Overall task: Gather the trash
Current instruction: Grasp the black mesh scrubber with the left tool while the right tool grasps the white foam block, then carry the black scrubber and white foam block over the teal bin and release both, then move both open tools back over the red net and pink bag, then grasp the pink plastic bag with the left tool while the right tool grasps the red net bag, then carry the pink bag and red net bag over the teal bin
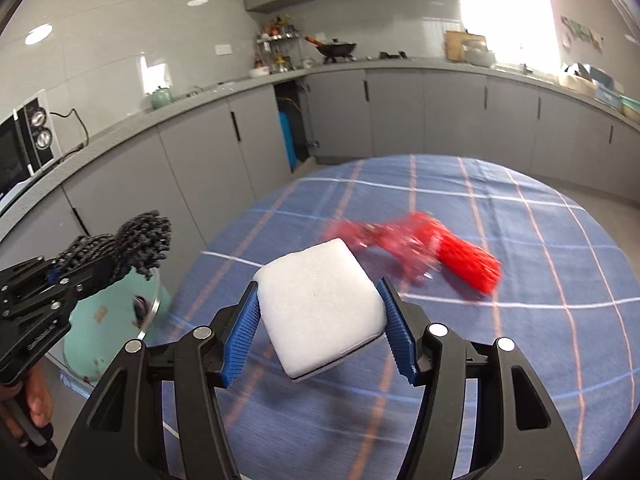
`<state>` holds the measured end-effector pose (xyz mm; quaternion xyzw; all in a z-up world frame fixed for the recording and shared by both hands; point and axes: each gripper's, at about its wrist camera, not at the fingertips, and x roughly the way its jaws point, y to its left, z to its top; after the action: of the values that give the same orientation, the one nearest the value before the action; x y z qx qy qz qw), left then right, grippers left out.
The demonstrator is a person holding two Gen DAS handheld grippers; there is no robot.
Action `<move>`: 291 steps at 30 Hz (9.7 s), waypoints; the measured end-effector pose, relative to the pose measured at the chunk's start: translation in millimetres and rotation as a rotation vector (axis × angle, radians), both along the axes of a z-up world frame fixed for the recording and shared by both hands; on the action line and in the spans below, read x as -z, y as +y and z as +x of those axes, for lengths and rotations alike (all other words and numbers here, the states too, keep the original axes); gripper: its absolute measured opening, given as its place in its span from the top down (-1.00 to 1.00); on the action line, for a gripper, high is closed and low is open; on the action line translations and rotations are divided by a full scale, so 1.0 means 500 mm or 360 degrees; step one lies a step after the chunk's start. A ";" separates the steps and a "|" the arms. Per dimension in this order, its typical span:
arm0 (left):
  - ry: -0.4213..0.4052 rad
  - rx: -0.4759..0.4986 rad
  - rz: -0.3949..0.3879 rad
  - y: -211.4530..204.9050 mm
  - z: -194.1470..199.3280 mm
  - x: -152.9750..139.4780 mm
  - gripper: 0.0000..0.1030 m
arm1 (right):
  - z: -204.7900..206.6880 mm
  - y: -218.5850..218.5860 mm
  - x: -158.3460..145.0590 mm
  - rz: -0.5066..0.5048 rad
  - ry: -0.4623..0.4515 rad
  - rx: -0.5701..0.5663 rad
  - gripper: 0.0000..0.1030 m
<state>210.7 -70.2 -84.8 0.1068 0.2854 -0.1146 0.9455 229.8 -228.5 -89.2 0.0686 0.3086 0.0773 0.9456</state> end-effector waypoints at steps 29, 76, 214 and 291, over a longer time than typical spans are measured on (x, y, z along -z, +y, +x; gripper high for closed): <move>-0.0158 -0.0392 0.0014 0.236 -0.086 -0.022 0.69 | 0.002 0.258 -0.044 -0.0062 -0.0177 -0.0314 -0.14; -0.0112 -0.0568 0.0002 0.329 -0.068 -0.006 0.67 | 0.032 0.412 -0.021 -0.0146 -0.0164 -0.0609 -0.24; 0.0081 0.0013 0.0075 -0.110 0.084 0.010 0.42 | 0.028 -0.104 0.022 0.0034 0.0105 0.0154 0.73; -0.0001 -0.0559 0.0013 0.214 -0.028 -0.006 0.42 | 0.068 0.255 -0.009 -0.0116 -0.0024 -0.0255 0.72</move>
<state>196.6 36.9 -81.6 0.0591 0.3000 0.0536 0.9506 263.9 -100.9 -84.7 0.0088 0.3085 0.1419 0.9405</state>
